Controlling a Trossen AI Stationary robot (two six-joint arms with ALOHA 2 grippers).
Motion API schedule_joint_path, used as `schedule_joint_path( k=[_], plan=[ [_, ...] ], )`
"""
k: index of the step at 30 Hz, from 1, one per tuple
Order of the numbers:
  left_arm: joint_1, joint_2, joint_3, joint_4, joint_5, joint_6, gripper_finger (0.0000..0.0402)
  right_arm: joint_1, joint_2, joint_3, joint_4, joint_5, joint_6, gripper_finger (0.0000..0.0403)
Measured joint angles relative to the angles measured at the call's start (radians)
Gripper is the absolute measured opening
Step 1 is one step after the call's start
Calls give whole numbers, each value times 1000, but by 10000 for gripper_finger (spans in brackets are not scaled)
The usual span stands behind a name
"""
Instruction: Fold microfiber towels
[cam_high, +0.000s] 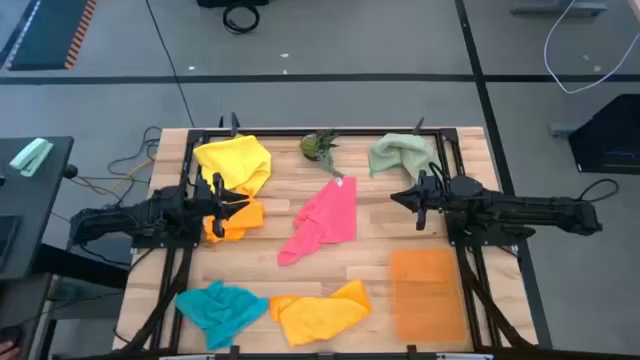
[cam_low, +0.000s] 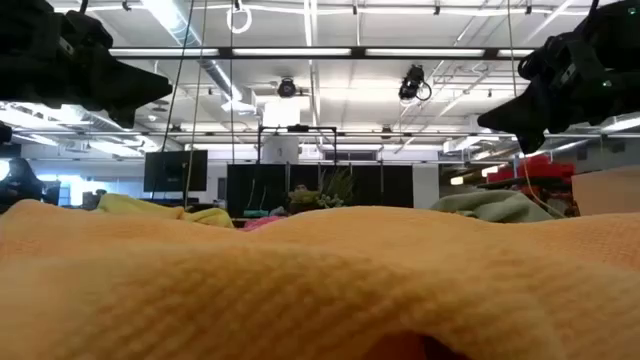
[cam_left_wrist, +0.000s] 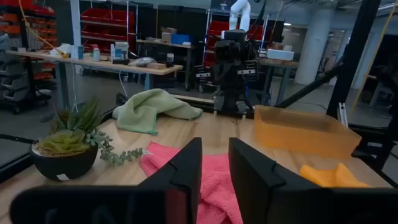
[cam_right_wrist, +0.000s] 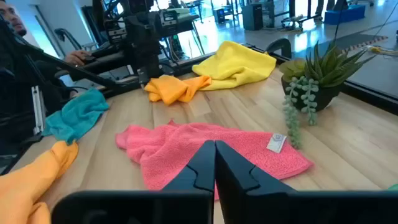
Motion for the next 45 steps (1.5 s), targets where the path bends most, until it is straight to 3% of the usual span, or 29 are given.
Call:
schedule_joint_path(
  k=[45],
  plan=[
    [0,0,0,0,0,0,89,0,0,0,0,0,0,13]
  ],
)
